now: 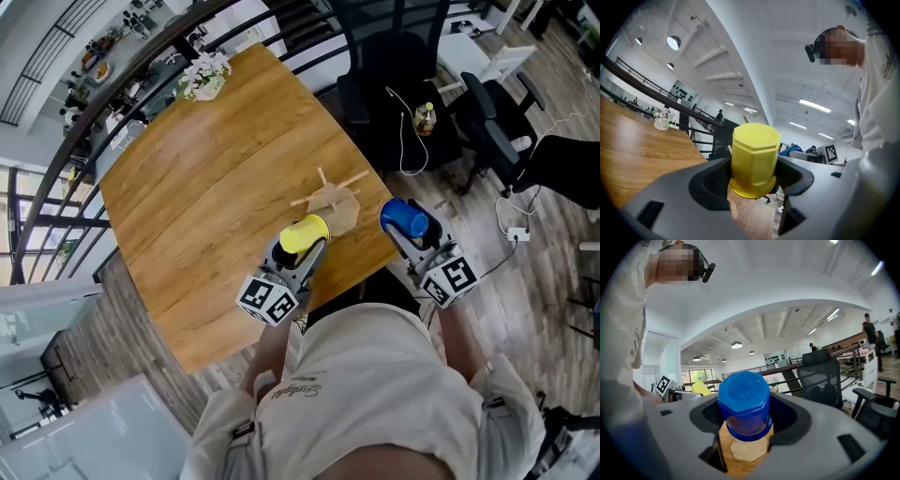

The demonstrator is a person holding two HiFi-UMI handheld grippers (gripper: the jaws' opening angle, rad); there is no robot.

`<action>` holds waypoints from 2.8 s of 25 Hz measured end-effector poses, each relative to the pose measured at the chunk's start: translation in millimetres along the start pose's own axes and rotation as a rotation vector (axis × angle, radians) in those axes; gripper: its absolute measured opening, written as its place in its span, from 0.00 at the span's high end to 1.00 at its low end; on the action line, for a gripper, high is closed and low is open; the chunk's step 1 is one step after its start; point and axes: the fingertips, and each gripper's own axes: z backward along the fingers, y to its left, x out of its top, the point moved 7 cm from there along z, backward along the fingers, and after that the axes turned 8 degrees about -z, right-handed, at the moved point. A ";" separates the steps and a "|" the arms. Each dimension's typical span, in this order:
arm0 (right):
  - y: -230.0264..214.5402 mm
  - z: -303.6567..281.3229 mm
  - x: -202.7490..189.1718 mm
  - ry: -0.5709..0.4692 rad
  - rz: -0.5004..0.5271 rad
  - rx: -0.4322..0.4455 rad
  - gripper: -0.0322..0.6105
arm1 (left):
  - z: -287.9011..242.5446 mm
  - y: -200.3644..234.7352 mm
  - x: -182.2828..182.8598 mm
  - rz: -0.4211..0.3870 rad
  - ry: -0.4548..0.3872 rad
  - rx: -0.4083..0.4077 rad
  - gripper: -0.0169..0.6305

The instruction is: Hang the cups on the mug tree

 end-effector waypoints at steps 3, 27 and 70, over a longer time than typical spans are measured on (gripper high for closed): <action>-14.5 -7.6 -1.0 0.020 -0.019 0.037 0.55 | -2.8 -0.4 2.5 0.005 0.002 0.052 0.52; -54.5 -80.5 8.5 0.145 -0.005 0.476 0.55 | 3.4 -13.7 -4.2 0.077 -0.073 0.489 0.52; -27.7 -66.2 1.7 0.188 0.043 0.314 0.55 | -55.8 67.6 -118.8 0.334 0.048 0.331 0.52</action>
